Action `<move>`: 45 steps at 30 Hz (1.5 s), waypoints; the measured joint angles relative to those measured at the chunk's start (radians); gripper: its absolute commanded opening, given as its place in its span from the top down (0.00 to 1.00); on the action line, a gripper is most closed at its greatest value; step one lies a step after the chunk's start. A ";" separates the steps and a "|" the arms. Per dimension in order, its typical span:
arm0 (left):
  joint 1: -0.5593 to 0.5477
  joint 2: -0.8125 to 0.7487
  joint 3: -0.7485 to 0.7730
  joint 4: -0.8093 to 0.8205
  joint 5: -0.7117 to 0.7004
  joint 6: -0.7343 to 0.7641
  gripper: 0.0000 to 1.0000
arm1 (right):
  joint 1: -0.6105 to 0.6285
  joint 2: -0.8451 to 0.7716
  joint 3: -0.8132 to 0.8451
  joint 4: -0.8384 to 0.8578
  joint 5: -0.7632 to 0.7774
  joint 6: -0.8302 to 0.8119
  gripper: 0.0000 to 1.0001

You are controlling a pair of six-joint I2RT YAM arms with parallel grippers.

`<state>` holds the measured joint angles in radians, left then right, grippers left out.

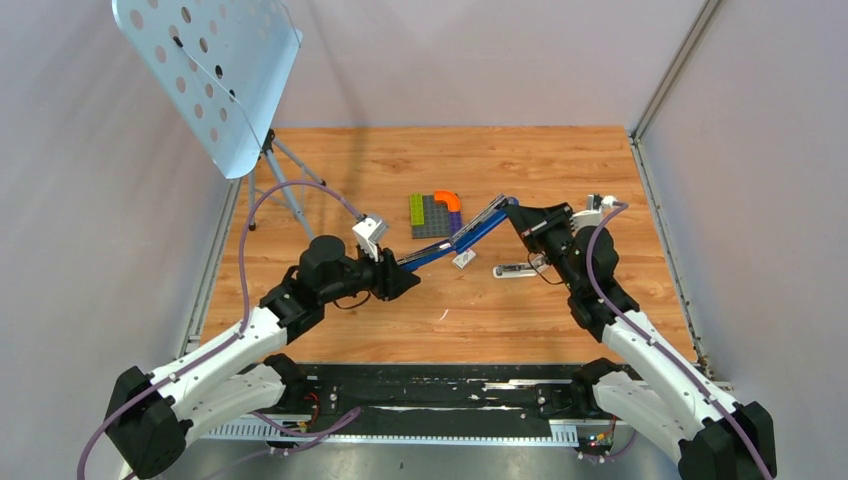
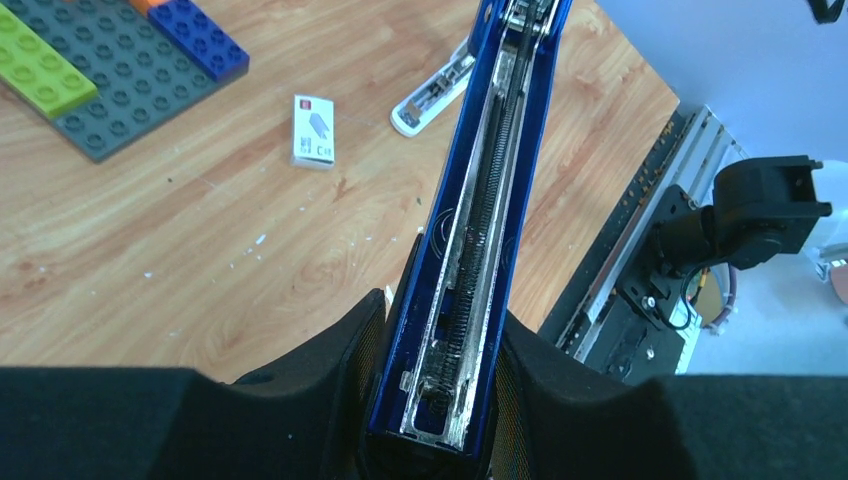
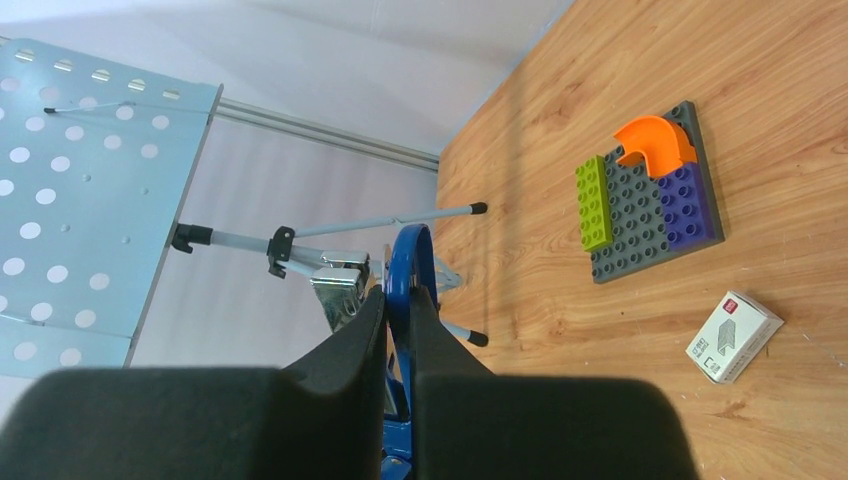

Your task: Load the staples into the stapler

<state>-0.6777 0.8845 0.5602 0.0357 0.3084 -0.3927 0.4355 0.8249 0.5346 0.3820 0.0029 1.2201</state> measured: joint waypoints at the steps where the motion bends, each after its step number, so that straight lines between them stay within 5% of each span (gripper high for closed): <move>1: 0.000 0.002 -0.014 0.014 0.003 -0.007 0.61 | 0.000 0.000 -0.002 0.000 -0.001 0.000 1.00; 18: -0.007 0.026 -0.141 0.118 -0.059 -0.101 0.28 | 0.000 -0.002 -0.011 0.074 -0.012 0.049 1.00; 26: -0.007 -0.124 0.001 -0.150 -0.148 -0.048 0.14 | 0.000 -0.003 -0.011 0.042 -0.046 -0.024 1.00; 33: -0.007 -0.150 0.171 -0.283 -0.182 0.047 0.23 | 0.000 0.012 -0.011 0.040 -0.109 -0.066 1.00; 45: -0.108 0.132 0.318 -0.253 -0.109 0.097 0.33 | 0.013 0.065 -0.008 0.043 -0.214 -0.066 1.00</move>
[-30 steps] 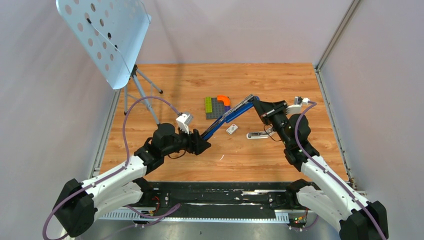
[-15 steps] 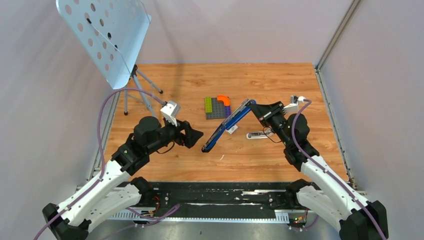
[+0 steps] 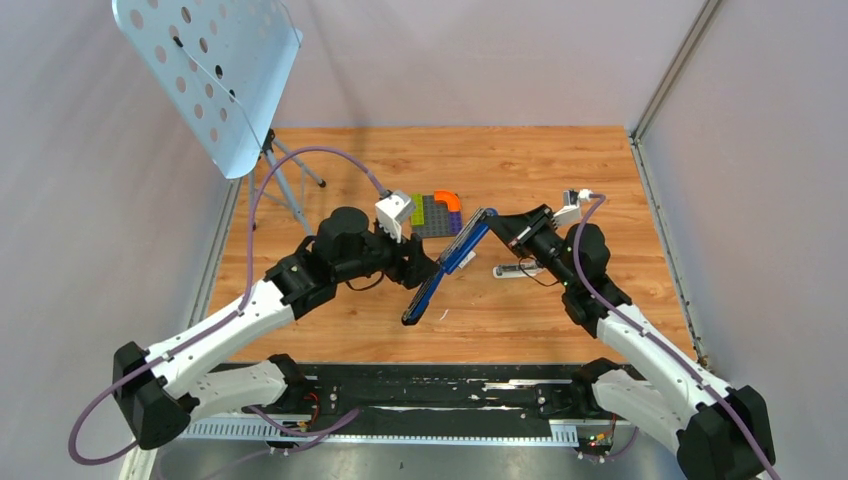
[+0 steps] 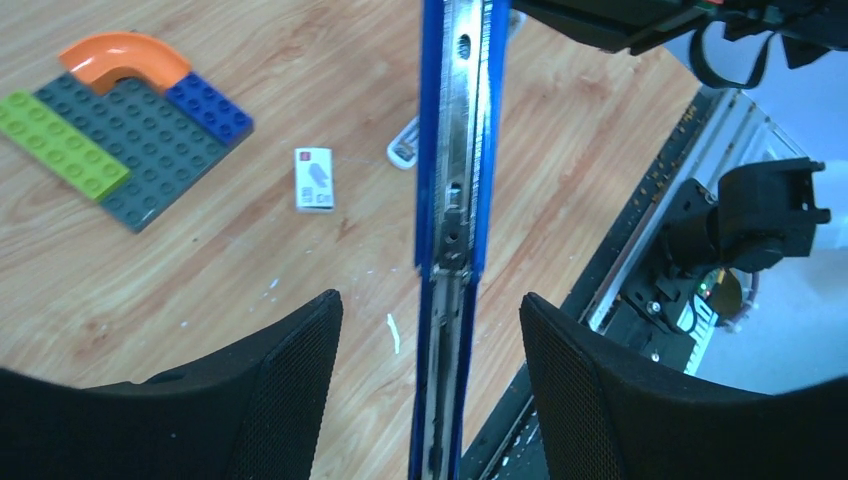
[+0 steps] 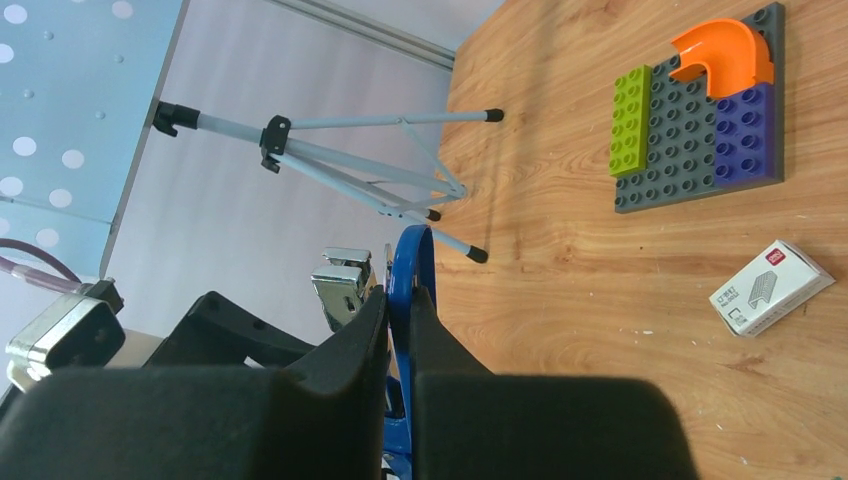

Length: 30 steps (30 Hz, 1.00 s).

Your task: Load the staples into the stapler

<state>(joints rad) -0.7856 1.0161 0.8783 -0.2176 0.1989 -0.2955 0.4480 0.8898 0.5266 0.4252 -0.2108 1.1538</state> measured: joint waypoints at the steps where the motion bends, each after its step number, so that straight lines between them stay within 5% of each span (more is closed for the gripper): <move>1: -0.015 0.013 0.006 0.006 -0.001 0.002 0.34 | 0.003 0.000 0.001 0.000 0.000 0.000 1.00; 15: -0.075 0.171 0.060 0.090 -0.050 0.035 0.49 | 0.028 0.040 0.006 0.002 -0.008 0.000 1.00; 22: -0.087 0.209 0.061 0.103 -0.061 0.030 0.94 | 0.030 0.041 0.006 0.002 -0.007 -0.003 0.99; 23: -0.087 0.209 0.061 0.105 -0.062 0.030 1.00 | 0.030 0.041 0.006 0.005 -0.005 -0.005 0.95; 30: -0.091 0.183 0.039 0.104 -0.126 0.026 1.00 | 0.031 0.028 0.006 0.002 0.000 -0.008 0.40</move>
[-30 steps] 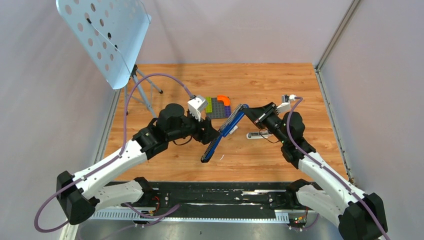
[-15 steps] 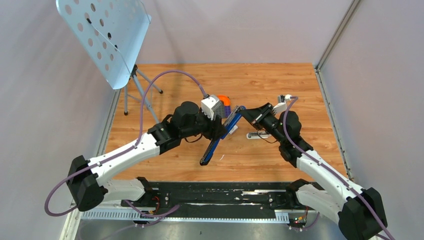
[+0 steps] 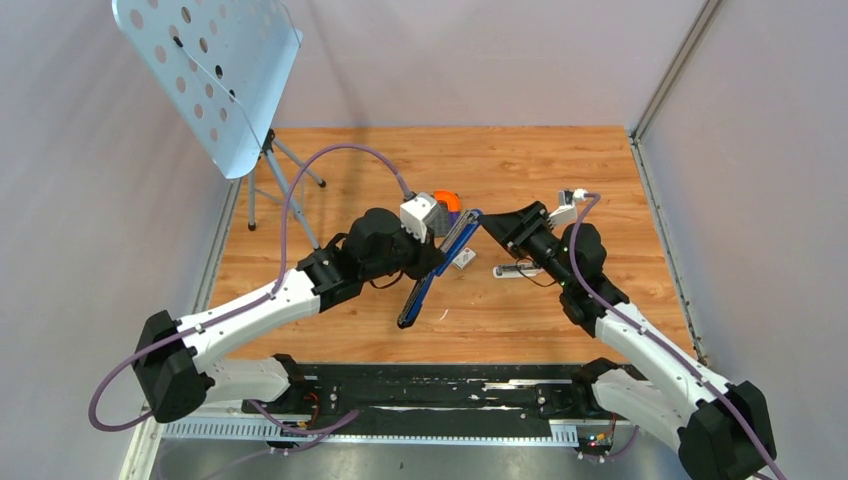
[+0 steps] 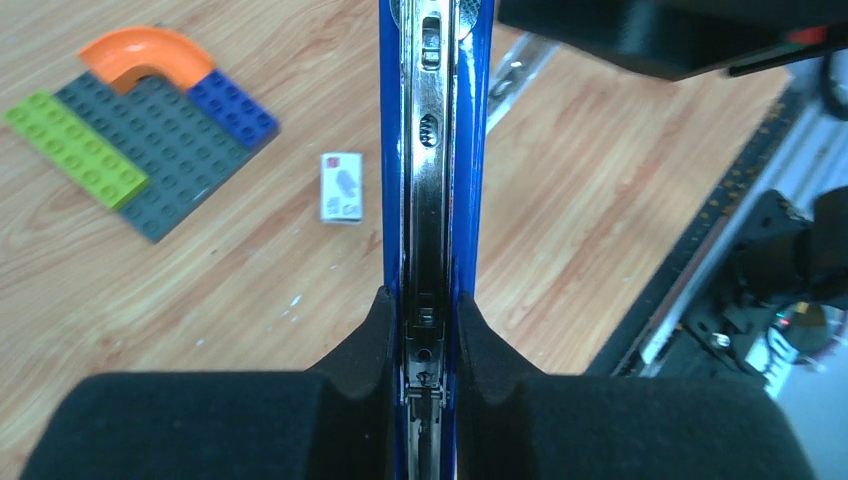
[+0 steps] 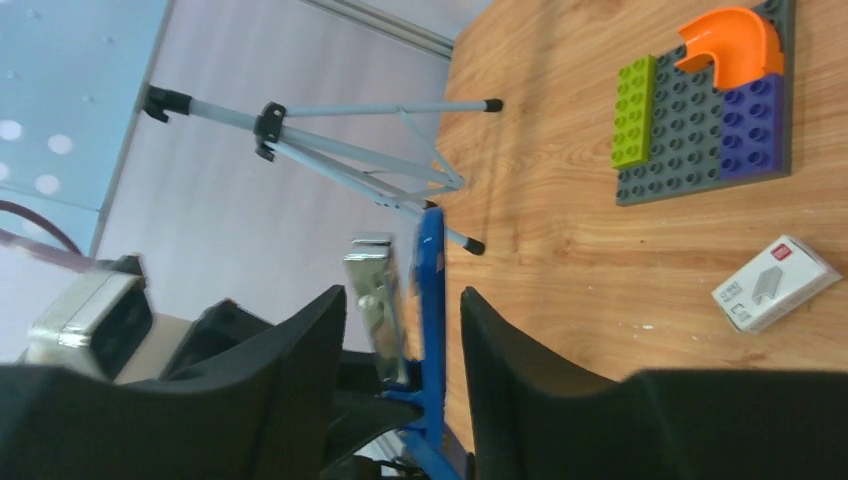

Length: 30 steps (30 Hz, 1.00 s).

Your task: Load the staples into the stapler

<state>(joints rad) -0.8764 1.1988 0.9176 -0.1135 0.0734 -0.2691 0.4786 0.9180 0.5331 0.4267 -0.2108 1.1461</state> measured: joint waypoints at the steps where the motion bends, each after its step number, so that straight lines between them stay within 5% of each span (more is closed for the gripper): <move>1: 0.000 -0.006 -0.006 -0.008 -0.025 0.000 1.00 | 0.000 -0.010 0.000 -0.005 0.005 -0.003 0.33; 7: -0.001 -0.009 -0.018 -0.106 -0.221 -0.005 1.00 | 0.000 -0.085 0.000 -0.066 0.047 -0.040 0.00; 19: 0.187 0.237 0.046 -0.323 -0.556 -0.148 1.00 | 0.000 -0.221 0.075 -0.301 0.157 -0.196 0.00; 30: 0.254 0.472 0.119 -0.306 -0.600 -0.258 1.00 | 0.000 -0.278 0.100 -0.412 0.222 -0.315 0.00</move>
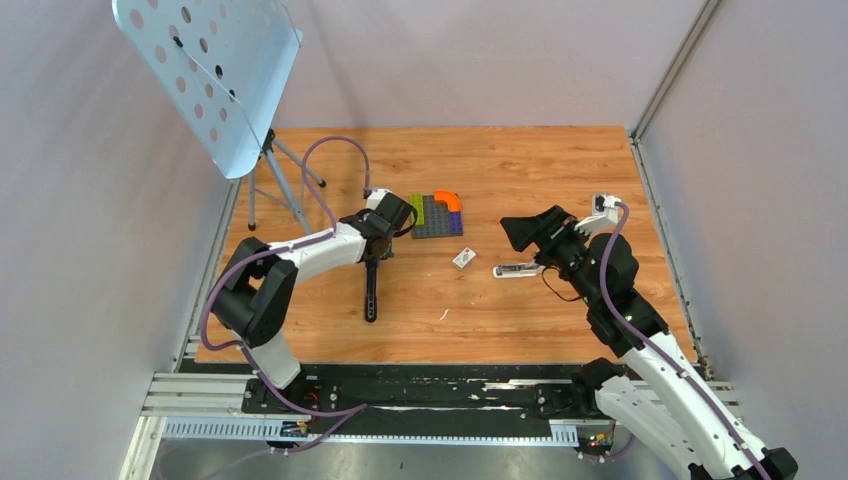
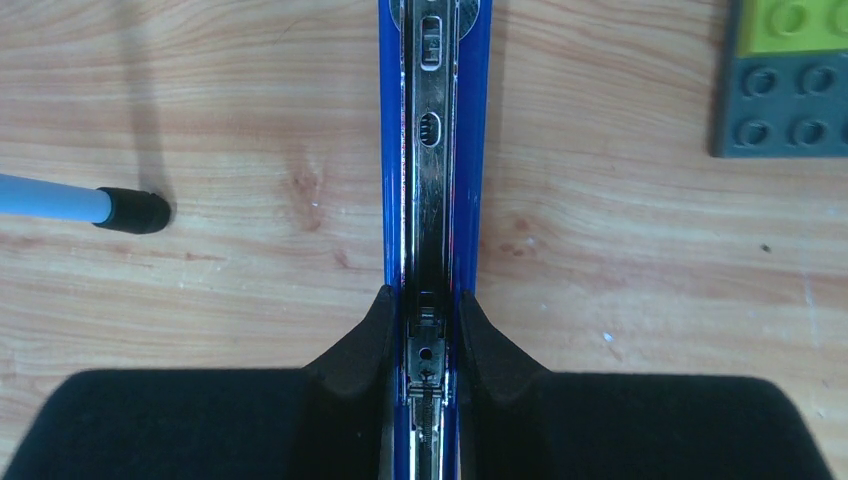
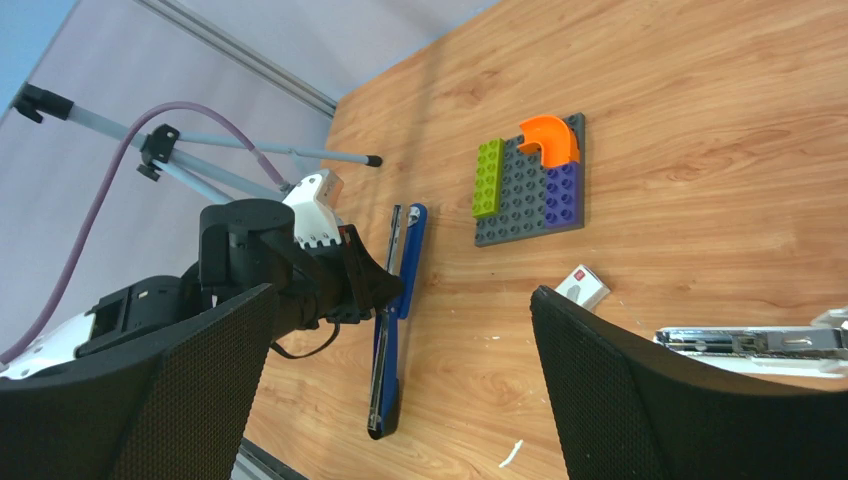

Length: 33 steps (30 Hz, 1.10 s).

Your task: Load the staples into the stapler

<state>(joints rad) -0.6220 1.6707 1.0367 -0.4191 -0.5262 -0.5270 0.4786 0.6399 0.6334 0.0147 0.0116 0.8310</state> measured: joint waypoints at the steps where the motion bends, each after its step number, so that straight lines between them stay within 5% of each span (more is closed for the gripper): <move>1: 0.010 0.016 0.001 0.005 0.003 -0.006 1.00 | 0.000 0.000 0.003 -0.014 0.002 -0.008 0.00; 6: 0.041 0.062 0.001 0.006 0.014 -0.023 0.83 | 0.000 -0.018 0.010 -0.047 0.027 -0.034 0.00; 13: 0.045 0.056 0.001 0.003 0.027 -0.026 0.41 | 0.000 -0.033 0.024 -0.070 0.053 -0.059 0.00; 24: -0.014 -0.102 0.057 0.046 0.189 0.101 0.35 | 0.000 -0.039 0.026 -0.098 0.065 -0.089 0.01; 33: -0.158 -0.036 0.121 0.192 0.377 0.229 0.31 | 0.000 -0.102 0.026 -0.129 0.086 -0.153 0.01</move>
<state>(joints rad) -0.7795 1.6344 1.1572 -0.2268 -0.1497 -0.2977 0.4786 0.5377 0.6594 -0.1139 0.0978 0.6781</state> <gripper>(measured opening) 0.685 0.992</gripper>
